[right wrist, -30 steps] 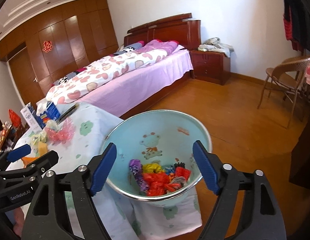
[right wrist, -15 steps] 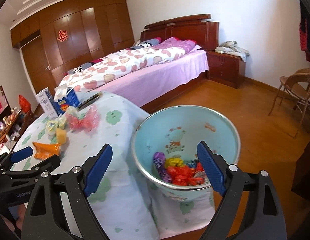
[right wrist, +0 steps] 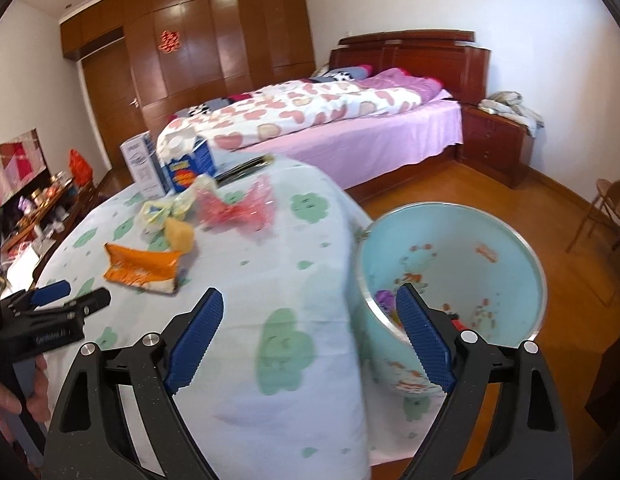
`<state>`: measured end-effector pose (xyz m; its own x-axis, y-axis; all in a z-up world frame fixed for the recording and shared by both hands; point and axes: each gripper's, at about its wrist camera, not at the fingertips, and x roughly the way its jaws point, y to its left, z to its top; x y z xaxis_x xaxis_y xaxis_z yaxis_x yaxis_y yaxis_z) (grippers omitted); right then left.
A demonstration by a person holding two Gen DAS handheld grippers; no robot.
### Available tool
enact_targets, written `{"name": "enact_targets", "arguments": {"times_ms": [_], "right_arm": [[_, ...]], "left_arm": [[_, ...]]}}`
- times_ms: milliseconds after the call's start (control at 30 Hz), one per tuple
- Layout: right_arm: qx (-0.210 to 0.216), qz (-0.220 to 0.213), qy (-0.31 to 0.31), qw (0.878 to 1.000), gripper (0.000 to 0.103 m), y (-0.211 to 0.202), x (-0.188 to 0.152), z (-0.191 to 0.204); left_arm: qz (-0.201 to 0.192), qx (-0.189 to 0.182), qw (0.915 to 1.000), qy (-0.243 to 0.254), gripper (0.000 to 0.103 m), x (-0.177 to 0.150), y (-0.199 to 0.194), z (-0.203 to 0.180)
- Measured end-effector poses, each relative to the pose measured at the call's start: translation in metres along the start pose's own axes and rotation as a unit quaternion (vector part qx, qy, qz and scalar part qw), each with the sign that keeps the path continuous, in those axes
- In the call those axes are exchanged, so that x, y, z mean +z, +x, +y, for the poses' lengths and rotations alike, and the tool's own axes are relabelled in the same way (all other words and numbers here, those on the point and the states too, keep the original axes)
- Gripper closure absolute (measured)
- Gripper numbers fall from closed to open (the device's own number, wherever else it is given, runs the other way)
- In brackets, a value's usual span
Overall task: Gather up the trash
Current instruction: 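Move both open tools back toward the orange wrapper and yellow sponge, then grasp the orange wrapper with the left tool while the right tool grasps the yellow sponge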
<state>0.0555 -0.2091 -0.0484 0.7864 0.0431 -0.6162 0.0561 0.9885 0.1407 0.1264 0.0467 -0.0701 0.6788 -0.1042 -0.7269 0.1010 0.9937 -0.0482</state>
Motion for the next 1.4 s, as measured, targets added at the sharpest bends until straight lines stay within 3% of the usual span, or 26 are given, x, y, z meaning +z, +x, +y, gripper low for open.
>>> {"name": "enact_targets", "arguments": {"times_ms": [167, 233, 367, 533, 733, 800, 867, 933, 1200, 1400], "right_arm": [[0.012, 0.007, -0.005, 1.000, 0.016, 0.012, 0.001, 0.018], [0.015, 0.011, -0.004, 1.000, 0.016, 0.019, 0.001, 0.024], [0.012, 0.014, -0.003, 1.000, 0.016, 0.026, 0.001, 0.027], [0.001, 0.019, 0.008, 1.000, 0.016, 0.035, 0.000, 0.024], [-0.004, 0.013, 0.025, 1.000, 0.016, 0.035, 0.003, 0.005], [-0.006, 0.011, 0.031, 0.999, 0.016, 0.034, 0.002, -0.001], [-0.006, 0.011, 0.035, 0.999, 0.016, 0.033, 0.003, -0.006], [-0.006, 0.011, 0.040, 0.999, 0.016, 0.033, 0.003, -0.009], [-0.004, 0.010, 0.038, 0.999, 0.016, 0.030, 0.006, -0.010], [0.011, 0.024, 0.024, 0.999, 0.022, 0.041, 0.011, 0.007]], "left_arm": [[0.000, 0.002, 0.9997, -0.023, 0.017, 0.012, 0.008, 0.016], [0.009, -0.013, 0.9988, -0.046, 0.024, 0.019, 0.013, 0.020], [0.032, -0.028, 0.9971, -0.063, 0.027, 0.029, 0.027, 0.008], [0.050, -0.008, 0.9924, -0.113, 0.024, 0.049, 0.050, -0.010], [0.080, 0.041, 0.9870, -0.133, 0.024, 0.055, 0.082, -0.023], [0.078, 0.051, 0.9890, -0.114, 0.025, 0.050, 0.085, -0.025], [0.072, 0.056, 0.9923, -0.084, 0.033, 0.045, 0.082, -0.027], [0.070, 0.035, 0.9954, -0.055, 0.049, 0.040, 0.075, -0.025], [0.070, -0.001, 0.9958, 0.058, 0.085, 0.022, 0.051, 0.012], [0.059, -0.028, 0.9933, 0.095, 0.091, 0.033, 0.044, 0.039]]}}
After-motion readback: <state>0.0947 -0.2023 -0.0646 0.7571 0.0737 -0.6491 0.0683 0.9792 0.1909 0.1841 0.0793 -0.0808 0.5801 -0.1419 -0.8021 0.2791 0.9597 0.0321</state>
